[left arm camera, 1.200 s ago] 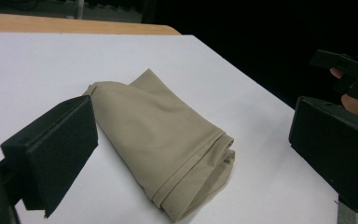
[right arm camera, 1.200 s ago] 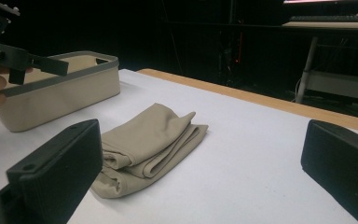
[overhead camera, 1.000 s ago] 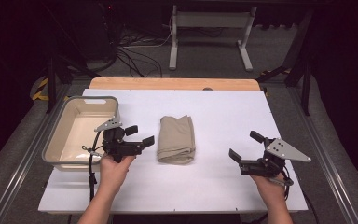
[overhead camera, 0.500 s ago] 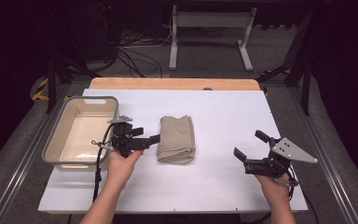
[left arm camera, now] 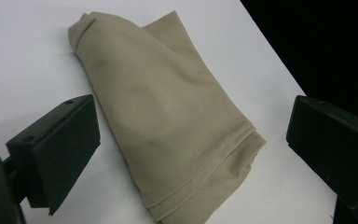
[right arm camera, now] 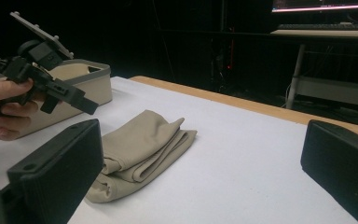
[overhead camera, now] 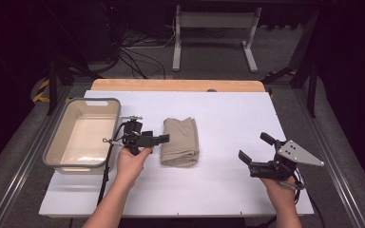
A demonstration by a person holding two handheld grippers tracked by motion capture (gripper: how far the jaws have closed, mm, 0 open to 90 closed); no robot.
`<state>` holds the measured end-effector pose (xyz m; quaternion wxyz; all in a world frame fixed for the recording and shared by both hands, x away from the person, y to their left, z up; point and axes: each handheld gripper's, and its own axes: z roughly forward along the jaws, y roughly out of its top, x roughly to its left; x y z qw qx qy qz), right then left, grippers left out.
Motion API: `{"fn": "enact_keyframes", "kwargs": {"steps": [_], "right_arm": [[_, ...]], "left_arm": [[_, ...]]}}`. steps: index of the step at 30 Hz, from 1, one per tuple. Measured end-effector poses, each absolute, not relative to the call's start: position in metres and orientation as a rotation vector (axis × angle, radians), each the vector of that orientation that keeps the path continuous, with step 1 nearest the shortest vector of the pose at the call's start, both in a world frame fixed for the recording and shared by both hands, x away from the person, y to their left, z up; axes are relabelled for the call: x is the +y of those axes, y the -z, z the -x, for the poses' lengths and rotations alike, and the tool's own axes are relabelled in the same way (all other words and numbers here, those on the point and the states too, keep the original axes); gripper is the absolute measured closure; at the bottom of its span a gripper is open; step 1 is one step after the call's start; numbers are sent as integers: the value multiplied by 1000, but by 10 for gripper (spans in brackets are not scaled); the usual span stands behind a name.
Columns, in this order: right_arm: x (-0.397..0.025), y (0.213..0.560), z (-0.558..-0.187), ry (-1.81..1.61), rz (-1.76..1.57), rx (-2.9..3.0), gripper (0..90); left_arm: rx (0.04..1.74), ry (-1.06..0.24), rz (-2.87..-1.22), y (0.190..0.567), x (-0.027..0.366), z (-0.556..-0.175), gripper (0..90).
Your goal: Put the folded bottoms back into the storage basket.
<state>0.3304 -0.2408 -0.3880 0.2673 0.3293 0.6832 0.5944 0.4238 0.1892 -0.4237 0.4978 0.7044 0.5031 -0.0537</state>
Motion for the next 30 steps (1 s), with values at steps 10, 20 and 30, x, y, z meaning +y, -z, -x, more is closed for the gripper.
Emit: {"fn": "enact_keyframes", "kwargs": {"steps": [10,20,30], "right_arm": [[-234,390,-331,-1595,-879,1870,0],[-229,391,-332,-1595,-866,1885,0],[-227,390,-331,-1602,-858,1885,0]], "left_arm": [[1298,169,-1738,436,181,-439,38],[1345,228,-1740,450,168,-450,42],[1358,232,-1736,458,158,-453,35]]}}
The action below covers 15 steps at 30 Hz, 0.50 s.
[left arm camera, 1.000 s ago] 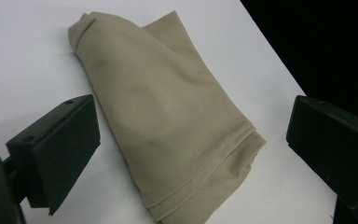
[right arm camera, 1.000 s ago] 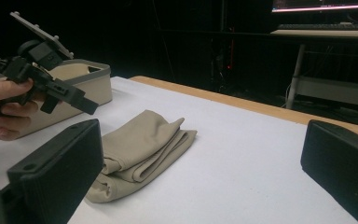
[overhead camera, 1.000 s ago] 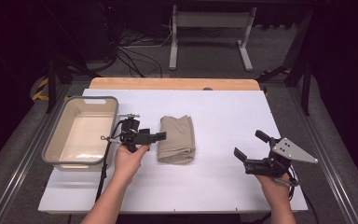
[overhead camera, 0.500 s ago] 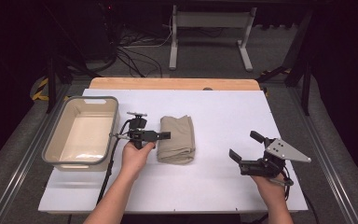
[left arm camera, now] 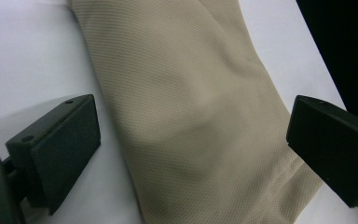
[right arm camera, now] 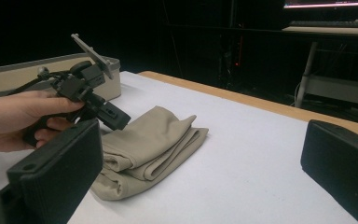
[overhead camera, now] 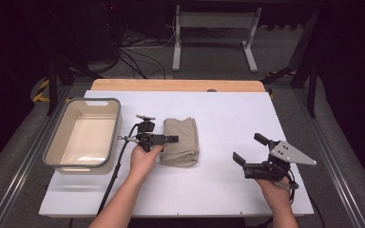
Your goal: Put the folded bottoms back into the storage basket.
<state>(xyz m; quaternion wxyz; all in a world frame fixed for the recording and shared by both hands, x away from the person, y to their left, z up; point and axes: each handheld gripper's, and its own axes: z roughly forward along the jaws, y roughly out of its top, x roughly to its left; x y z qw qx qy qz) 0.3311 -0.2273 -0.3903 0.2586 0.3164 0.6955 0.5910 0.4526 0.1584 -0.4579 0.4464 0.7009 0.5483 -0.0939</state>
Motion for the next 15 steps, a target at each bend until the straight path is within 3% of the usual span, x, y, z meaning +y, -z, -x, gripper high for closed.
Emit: {"fn": "enact_keyframes", "kwargs": {"steps": [10,15], "right_arm": [[-224,392,-332,-1609,-853,1895,0],[-224,392,-332,-1615,-859,1896,0]], "left_arm": [[1341,230,-1767,457,140,-457,37],[1331,163,-1801,457,133,-454,71]]}}
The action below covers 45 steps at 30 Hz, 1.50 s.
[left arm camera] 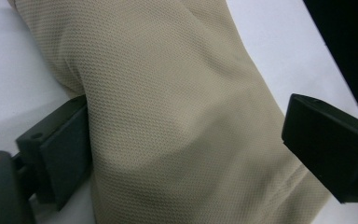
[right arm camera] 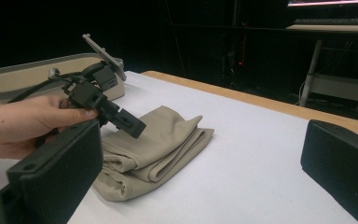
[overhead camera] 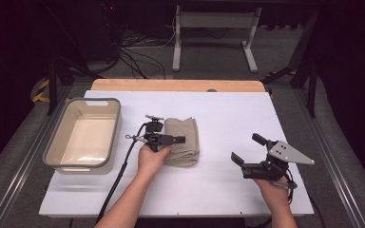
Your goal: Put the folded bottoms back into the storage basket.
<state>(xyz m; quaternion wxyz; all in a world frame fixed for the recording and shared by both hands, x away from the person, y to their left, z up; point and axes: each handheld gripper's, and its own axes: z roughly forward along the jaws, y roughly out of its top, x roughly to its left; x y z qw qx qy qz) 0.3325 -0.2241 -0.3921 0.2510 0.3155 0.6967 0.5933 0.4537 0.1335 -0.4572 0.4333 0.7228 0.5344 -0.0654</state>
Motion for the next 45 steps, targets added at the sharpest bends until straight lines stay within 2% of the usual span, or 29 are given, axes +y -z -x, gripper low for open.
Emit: {"fn": "enact_keyframes", "kwargs": {"steps": [5,8,13,16,17,19,25,32,45], "right_arm": [[-222,392,-333,-1617,-849,1901,0],[-221,392,-332,-1617,-848,1902,0],[-221,392,-332,-1618,-850,1901,0],[-221,392,-332,-1618,-848,1902,0],[-221,392,-332,-1618,-847,1902,0],[-220,392,-332,-1616,-847,1902,0],[-222,392,-332,-1620,-853,1900,0],[-221,392,-332,-1618,-845,1903,0],[-223,392,-332,-1618,-853,1898,0]], "left_arm": [[1340,52,-1856,456,125,-448,178],[1328,-61,-1926,455,119,-444,258],[1306,-155,-1980,455,113,-440,312],[1285,-142,-1975,455,112,-439,385],[1278,-120,-1965,456,113,-440,453],[1276,-107,-1952,456,112,-440,502],[1267,-36,-1919,458,117,-443,572],[1137,-107,-1869,453,119,-440,735],[1054,-128,-1812,429,126,-434,743]]}}
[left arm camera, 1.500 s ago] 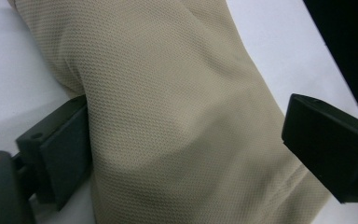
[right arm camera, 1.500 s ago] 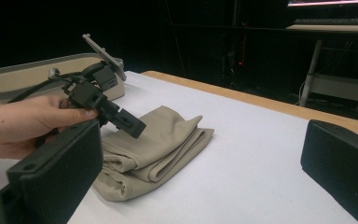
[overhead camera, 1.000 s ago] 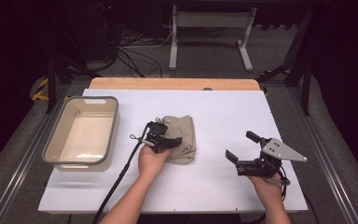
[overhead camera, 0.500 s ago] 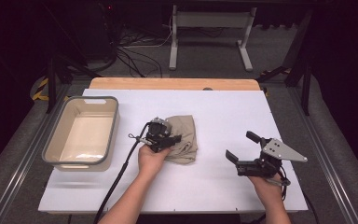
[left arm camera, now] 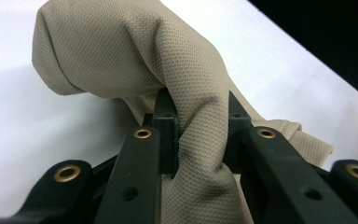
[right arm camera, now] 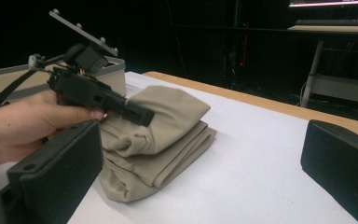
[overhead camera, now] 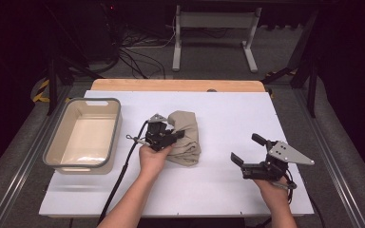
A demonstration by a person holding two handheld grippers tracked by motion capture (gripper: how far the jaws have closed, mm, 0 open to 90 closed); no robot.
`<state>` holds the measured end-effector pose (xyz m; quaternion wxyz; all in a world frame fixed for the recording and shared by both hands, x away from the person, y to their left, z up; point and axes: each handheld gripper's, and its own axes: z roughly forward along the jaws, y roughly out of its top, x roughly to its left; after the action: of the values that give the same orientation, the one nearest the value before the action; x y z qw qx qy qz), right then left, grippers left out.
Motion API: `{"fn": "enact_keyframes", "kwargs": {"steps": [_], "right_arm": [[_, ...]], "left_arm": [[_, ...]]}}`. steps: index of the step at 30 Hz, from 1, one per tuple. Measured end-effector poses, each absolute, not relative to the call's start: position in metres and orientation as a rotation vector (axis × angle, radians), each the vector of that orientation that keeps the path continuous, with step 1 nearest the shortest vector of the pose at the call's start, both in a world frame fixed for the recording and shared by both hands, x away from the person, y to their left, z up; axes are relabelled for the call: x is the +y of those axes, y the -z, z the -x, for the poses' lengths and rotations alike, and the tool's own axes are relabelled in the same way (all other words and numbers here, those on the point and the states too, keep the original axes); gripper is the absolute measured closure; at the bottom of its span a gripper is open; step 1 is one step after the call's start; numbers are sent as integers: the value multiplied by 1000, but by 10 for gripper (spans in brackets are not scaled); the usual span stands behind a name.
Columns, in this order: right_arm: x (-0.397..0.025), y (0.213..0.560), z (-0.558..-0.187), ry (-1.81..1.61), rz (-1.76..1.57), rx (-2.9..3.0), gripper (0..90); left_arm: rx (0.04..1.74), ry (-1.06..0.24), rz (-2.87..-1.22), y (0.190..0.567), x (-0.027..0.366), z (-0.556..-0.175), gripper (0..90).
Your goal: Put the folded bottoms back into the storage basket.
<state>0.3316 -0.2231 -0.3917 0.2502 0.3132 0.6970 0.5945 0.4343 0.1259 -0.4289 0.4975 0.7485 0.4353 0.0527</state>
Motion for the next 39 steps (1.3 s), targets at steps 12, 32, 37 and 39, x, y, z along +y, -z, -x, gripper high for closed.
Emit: {"fn": "enact_keyframes", "kwargs": {"steps": [12,32,37,39], "right_arm": [[-223,392,-332,-1621,-854,1901,0],[-217,396,-334,-1629,-838,1921,0],[-213,398,-334,-1627,-832,1936,0],[-213,398,-335,-1626,-832,1936,0]], "left_arm": [[1047,-180,-1759,403,143,-431,741],[1035,-310,-1708,378,176,-416,738],[1047,-338,-1667,370,189,-411,739],[1045,-340,-1646,367,195,-409,739]]}}
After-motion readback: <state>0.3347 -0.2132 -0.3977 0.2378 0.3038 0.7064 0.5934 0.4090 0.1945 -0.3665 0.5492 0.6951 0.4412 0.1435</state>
